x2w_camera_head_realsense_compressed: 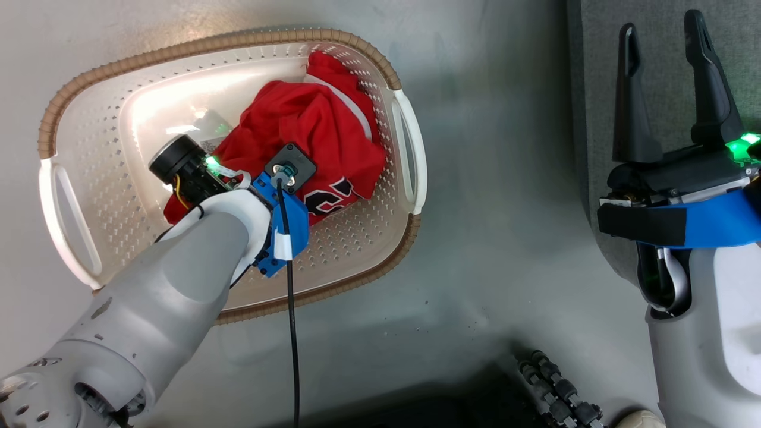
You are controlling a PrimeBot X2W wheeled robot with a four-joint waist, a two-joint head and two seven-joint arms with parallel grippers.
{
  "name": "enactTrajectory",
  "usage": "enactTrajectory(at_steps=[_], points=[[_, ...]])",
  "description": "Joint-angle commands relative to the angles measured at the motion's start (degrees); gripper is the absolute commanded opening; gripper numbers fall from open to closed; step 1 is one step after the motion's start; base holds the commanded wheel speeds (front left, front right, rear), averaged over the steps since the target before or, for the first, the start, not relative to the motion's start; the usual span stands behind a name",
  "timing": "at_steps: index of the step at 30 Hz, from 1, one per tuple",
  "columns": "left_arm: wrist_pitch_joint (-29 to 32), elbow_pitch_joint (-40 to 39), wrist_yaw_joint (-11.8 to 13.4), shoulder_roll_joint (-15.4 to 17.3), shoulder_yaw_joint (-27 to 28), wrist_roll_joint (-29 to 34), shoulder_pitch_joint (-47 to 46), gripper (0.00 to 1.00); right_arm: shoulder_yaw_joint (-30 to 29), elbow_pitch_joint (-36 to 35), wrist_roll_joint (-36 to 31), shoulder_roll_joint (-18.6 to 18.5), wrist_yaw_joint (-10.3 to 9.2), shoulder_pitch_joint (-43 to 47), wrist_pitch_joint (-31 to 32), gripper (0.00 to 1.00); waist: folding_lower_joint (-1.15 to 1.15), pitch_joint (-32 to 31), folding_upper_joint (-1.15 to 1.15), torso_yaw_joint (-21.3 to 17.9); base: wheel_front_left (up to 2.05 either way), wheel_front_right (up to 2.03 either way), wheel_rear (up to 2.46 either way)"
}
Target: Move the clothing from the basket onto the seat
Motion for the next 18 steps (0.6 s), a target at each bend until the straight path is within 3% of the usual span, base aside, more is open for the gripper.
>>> enactTrajectory(at_steps=[1,18], points=[[-0.6,-0.4,-0.1,-0.2,-0.2,0.3,-0.4,0.00,-0.5,0.4,-0.1,-0.3,0.00,-0.5,0.1,1.00,0.00,-0.5,0.00,0.1,0.00,0.00,0.00],[-10.1,-3.9,-0.1,-4.1,-0.2,-3.7,3.3,0.00,-1.1,2.0,-0.6,-1.7,0.01,1.8,0.0,1.00,0.00,-11.0,0.00,4.8,0.00,0.00,0.00]])
